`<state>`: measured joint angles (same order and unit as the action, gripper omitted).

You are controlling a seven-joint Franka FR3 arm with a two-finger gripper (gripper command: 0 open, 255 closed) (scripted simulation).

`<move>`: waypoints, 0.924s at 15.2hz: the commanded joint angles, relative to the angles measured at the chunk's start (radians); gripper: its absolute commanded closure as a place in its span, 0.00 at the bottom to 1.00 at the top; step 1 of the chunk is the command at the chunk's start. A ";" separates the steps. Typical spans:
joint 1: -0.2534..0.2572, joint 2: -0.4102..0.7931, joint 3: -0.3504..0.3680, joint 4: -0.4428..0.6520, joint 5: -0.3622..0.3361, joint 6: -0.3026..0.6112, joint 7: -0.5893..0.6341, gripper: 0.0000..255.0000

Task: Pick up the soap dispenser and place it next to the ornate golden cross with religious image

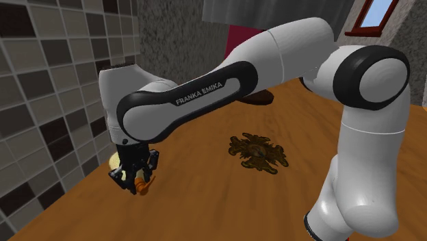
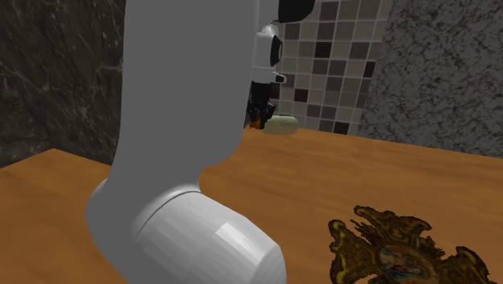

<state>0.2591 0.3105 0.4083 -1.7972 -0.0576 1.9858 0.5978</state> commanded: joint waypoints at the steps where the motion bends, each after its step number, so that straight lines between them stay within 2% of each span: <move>1: 0.000 -0.007 0.002 0.018 0.003 -0.025 -0.001 1.00; 14: -0.003 -0.054 0.009 0.134 0.023 -0.184 -0.006 1.00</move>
<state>0.2569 0.2615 0.4173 -1.6702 -0.0358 1.8134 0.5928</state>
